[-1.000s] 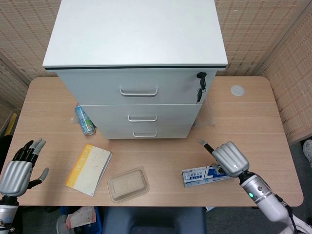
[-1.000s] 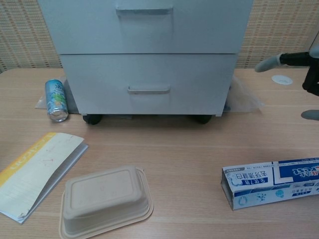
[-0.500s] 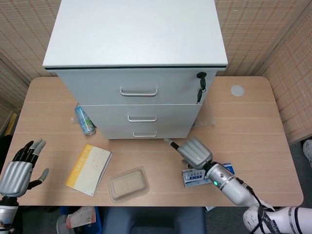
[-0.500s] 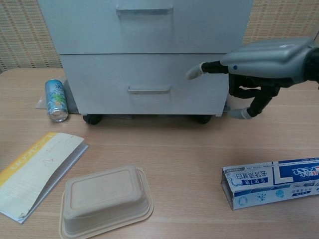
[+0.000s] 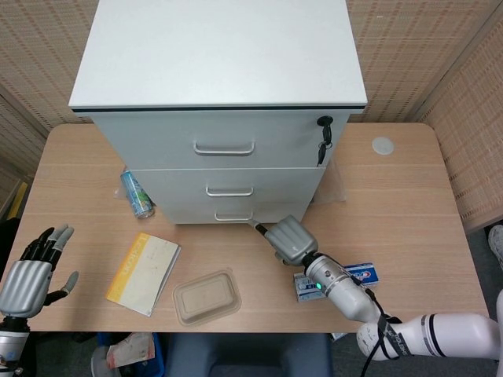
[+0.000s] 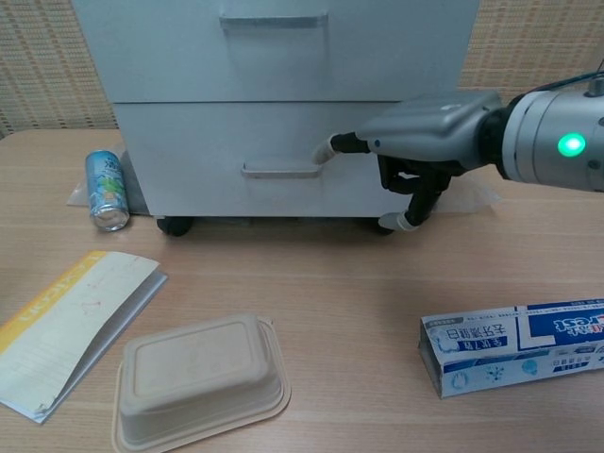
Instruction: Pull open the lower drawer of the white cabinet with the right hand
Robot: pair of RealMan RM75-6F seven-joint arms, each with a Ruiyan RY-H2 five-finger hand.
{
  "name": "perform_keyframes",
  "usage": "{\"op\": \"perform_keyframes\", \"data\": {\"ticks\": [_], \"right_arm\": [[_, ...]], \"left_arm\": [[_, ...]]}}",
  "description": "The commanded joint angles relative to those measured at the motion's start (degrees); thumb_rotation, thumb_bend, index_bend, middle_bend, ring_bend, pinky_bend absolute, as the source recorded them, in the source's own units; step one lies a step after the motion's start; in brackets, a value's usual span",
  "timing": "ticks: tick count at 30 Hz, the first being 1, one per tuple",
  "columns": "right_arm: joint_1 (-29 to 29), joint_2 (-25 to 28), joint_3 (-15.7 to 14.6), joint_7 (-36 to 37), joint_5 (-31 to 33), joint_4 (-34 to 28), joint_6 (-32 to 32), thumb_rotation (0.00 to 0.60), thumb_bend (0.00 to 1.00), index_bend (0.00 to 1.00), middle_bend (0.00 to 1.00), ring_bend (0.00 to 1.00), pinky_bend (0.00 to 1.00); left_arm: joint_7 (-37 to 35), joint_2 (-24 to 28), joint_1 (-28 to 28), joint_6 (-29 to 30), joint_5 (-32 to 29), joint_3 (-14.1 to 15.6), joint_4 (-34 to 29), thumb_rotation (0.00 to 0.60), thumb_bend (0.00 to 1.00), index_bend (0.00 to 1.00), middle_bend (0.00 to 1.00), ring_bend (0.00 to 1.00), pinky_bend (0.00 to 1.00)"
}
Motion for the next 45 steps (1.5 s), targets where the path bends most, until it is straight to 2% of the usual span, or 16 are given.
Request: {"op": "perform_keyframes", "data": {"ticks": [1,16,32,45], "right_arm": [[1.55,-1.12,-0.41,-0.64,1.93,0.94,0.74,0.600,0.31,0.09,0.91,0.94,0.76],[6.87,-4.56,-1.77,-1.07,7.59,4.21,2.58,0.600,0.31,0.10,0.91,0.94,0.76],[10.37,-6.63,-3.24,-1.17,10.87,7.01,3.62,0.600,0.31,0.10,0.91,0.95,0.76],[9.50,-5.12,-7.36,-1.13,6.95,3.17,6.30,0.600,0.31,0.10,0.91,0.95,0.76]], "left_arm": [[-0.09,-0.03,-0.04,-0.05,0.00,-0.03,0.09,0.600,0.35,0.05,0.08,0.06,0.16],[-0.69,-0.32,-0.19,-0.26,0.06,-0.03,0.71,0.600,0.35,0.05,0.08,0.06,0.16],[-1.09,-0.60,-0.26,-0.49,-0.11,0.00,1.28,0.600,0.35,0.05,0.08,0.06,0.16],[-0.85,-0.65,-0.22,-0.47,-0.01,0.10,1.21,0.600,0.35,0.05,0.08,0.06,0.16]]}}
